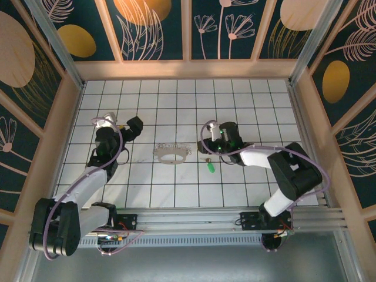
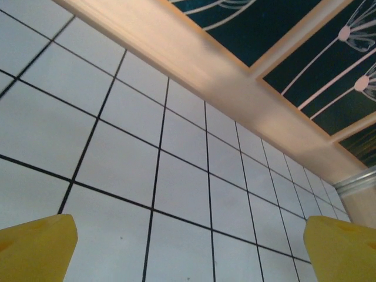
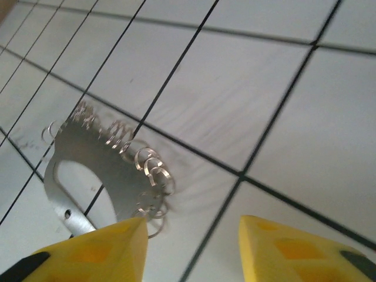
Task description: Put the keys on the keyring
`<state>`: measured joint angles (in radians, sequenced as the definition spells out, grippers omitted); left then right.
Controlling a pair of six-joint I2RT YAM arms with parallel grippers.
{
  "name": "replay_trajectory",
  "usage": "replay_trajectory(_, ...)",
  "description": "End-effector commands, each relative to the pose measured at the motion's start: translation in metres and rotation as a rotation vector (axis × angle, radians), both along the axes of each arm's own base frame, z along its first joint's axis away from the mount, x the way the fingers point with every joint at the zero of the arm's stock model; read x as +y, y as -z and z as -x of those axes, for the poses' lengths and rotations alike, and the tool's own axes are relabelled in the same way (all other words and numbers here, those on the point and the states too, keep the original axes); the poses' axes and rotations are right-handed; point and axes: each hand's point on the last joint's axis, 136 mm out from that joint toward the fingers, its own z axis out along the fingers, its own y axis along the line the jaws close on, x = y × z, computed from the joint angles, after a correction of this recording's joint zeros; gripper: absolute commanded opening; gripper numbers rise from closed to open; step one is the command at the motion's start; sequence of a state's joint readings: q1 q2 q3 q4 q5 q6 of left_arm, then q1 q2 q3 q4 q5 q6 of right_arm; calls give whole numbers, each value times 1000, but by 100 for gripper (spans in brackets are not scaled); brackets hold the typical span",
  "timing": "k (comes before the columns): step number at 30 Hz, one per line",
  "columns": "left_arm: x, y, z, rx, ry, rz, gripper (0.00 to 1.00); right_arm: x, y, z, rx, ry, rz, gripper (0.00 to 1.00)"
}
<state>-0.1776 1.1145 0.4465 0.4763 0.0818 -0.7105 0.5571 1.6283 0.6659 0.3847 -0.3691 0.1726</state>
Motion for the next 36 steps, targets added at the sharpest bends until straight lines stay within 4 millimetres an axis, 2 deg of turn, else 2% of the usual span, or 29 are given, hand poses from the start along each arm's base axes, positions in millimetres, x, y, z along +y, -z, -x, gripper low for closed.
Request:
replay_trajectory(1, -16, -10, -4, -7, 58, 27, 99, 26, -7, 6, -21, -97, -31, 42)
replay_trajectory(8, -34, -9, -9, -1, 102, 36, 99, 38, 3, 17, 28, -155, -53, 35)
replay_trajectory(12, -38, -11, -9, -6, 112, 40, 99, 41, 6, 22, 44, -179, -60, 35)
replay_trajectory(26, -41, -15, -10, -16, 122, 54, 99, 47, 23, 13, 61, -174, -27, 34)
replay_trajectory(36, -43, -16, -10, -21, 129, 65, 99, 48, 29, 8, 63, -168, -15, 30)
